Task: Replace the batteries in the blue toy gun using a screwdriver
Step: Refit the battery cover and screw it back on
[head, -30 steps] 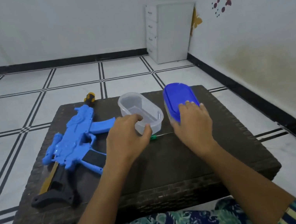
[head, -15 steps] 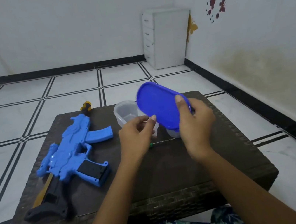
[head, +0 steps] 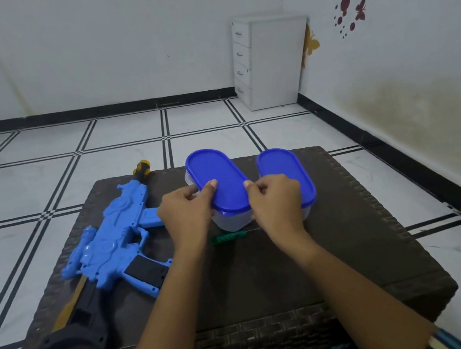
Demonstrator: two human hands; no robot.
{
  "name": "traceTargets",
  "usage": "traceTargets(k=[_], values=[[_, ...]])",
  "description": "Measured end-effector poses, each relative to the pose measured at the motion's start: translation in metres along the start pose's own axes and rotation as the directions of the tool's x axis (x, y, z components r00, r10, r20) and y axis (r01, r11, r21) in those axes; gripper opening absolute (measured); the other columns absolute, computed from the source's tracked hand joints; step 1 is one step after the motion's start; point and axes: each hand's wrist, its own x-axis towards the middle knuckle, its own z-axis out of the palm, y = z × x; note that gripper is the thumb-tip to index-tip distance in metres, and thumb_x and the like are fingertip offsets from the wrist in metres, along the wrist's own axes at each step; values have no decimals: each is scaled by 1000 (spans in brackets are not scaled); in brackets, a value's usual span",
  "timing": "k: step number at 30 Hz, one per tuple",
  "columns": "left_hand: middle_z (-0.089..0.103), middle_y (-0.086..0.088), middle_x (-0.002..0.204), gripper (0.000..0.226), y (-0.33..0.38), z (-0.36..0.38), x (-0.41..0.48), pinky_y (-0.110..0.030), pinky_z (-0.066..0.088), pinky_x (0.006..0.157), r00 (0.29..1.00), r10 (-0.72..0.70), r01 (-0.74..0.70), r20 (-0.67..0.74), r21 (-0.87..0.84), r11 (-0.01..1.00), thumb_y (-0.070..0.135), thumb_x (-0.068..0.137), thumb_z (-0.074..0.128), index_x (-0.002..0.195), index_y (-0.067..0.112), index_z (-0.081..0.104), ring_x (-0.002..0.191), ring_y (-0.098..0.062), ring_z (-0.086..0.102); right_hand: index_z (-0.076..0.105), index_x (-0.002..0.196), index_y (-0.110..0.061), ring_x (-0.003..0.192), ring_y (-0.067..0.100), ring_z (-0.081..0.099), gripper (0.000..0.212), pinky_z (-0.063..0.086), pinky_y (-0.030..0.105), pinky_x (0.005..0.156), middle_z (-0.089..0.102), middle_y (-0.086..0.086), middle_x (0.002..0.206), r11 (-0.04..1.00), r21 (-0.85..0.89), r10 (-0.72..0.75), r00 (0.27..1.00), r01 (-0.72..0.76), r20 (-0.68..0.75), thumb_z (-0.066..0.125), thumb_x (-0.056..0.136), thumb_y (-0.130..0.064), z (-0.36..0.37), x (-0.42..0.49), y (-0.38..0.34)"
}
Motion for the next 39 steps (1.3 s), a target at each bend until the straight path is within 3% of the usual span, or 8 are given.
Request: traceTargets(k=[4, 12, 18, 27, 29, 31, 35, 39], values=[[63, -16, 55, 48, -11, 6, -1, -46, 55, 58, 996, 79, -85, 47, 150, 985, 46, 83, 66, 63, 2, 66, 55, -31, 63, 65, 86, -4, 73, 20, 55, 33, 38, 30, 62, 65, 9, 82, 962, -271, -9, 998, 27, 65, 50, 100, -29, 4, 9, -4], [67, -7, 60, 28, -13, 8, -3, -34, 60, 62, 988, -147, 149, 51, -24, 989, 34, 84, 69, 83, 6, 71, 49, -16, 66, 62, 100, -9, 76, 16, 52, 25, 39, 28, 63, 55, 4, 87, 879, -472, 19, 987, 61, 163, 45, 103, -27, 11, 19, -14], [67, -9, 56, 29, -12, 11, 2, -38, 61, 62, 964, -264, 266, 37, -96, 959, 31, 78, 77, 67, 6, 68, 50, -19, 66, 57, 103, -8, 74, 17, 47, 15, 39, 29, 63, 48, 4, 84, 838, -534, 7, 975, 115, 222, 47, 102, -19, 9, 22, -19], [67, -8, 54, 36, -7, 5, 26, -39, 59, 63, 974, -170, 130, 151, 245, 961, 36, 75, 77, 62, 5, 67, 55, -21, 68, 58, 114, -9, 99, 24, 59, 22, 39, 30, 68, 60, 7, 110, 645, -682, -32, 905, 343, 425, 51, 93, -9, 5, 50, -50], [65, -7, 60, 39, -2, 0, 39, -35, 55, 56, 979, -136, 78, 153, 338, 938, 42, 77, 72, 68, 4, 65, 59, -20, 65, 61, 107, -10, 93, 24, 59, 19, 39, 30, 66, 58, 5, 98, 643, -679, -36, 899, 355, 436, 55, 88, -8, 4, 66, -60], [65, -10, 71, 39, 6, -3, 60, -33, 52, 62, 987, -124, 85, 104, 318, 944, 40, 88, 59, 77, 3, 64, 70, -26, 65, 58, 91, -10, 78, 23, 53, 4, 39, 31, 61, 49, 3, 82, 732, -602, -56, 909, 319, 413, 58, 86, -9, 13, 81, -64], [67, -27, 101, 46, 4, 9, 107, -37, 52, 75, 981, -177, 158, 74, 218, 963, 34, 91, 55, 100, -10, 64, 91, -40, 65, 39, 64, -11, 63, 23, 48, 31, 30, 26, 46, 46, 3, 68, 961, -270, 45, 935, 55, 353, 52, 92, -13, 49, 99, -55], [67, -21, 94, 42, -6, 18, 123, -48, 60, 70, 934, -331, 308, 137, 165, 937, 30, 82, 70, 105, -4, 59, 77, -36, 69, 59, 97, -3, 80, 24, 58, 22, 42, 29, 62, 60, 8, 95, 967, -98, 255, 904, -236, 343, 56, 95, -25, 68, 102, -41]])
